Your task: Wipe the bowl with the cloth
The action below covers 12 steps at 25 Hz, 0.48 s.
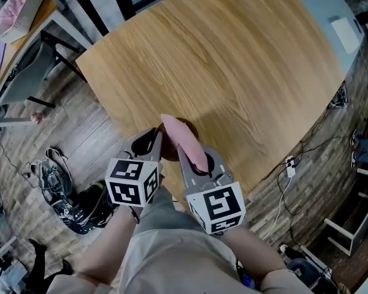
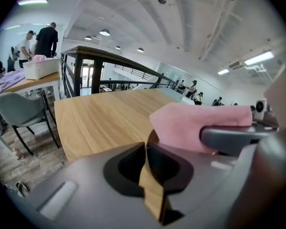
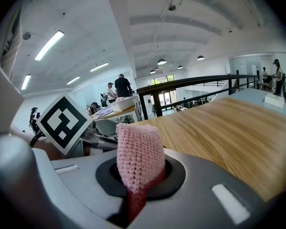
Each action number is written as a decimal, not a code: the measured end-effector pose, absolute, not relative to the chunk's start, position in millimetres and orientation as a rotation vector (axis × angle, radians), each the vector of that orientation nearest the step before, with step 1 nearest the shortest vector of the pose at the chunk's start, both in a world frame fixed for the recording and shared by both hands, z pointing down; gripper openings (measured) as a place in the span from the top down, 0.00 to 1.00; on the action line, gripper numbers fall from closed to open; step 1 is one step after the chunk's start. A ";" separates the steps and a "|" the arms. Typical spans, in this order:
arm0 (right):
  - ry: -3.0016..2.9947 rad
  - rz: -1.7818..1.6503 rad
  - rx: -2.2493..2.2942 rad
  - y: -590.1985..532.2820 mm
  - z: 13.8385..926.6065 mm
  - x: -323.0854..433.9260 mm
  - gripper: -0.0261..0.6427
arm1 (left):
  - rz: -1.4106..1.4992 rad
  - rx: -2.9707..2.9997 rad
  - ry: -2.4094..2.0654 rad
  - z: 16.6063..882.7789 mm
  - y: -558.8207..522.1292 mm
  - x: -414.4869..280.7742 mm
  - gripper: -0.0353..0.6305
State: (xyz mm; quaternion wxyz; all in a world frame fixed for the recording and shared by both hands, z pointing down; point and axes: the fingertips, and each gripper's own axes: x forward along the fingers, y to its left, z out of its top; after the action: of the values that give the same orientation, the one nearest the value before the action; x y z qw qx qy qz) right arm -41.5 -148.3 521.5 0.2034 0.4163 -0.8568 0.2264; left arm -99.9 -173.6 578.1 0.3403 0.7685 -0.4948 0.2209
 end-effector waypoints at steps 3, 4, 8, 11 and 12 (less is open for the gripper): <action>-2.407 0.587 1.167 -146.2 502.0 -41.0 0.94 | 0.586 2.066 -1.308 550.0 -174.2 -92.9 0.92; -2.415 0.571 1.173 -147.0 495.1 -41.2 0.94 | 0.594 2.096 -1.313 540.9 -175.4 -90.4 0.92; -2.435 0.522 1.182 -144.4 469.1 -40.8 0.94 | 0.626 2.192 -1.326 505.3 -171.8 -79.9 0.92; -2.440 0.494 1.178 -137.8 452.1 -41.9 0.94 | 0.646 2.237 -1.308 477.6 -161.1 -72.0 0.92; -2.441 0.489 1.178 -134.6 446.3 -42.5 0.94 | 0.648 2.255 -1.296 467.5 -156.4 -68.8 0.92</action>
State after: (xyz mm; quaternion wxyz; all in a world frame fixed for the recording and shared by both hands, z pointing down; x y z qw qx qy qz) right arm -42.5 -134.6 446.3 0.1927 0.4198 -0.8697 0.1742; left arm -68.8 -156.4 467.5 0.2286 0.8190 -0.4707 0.2354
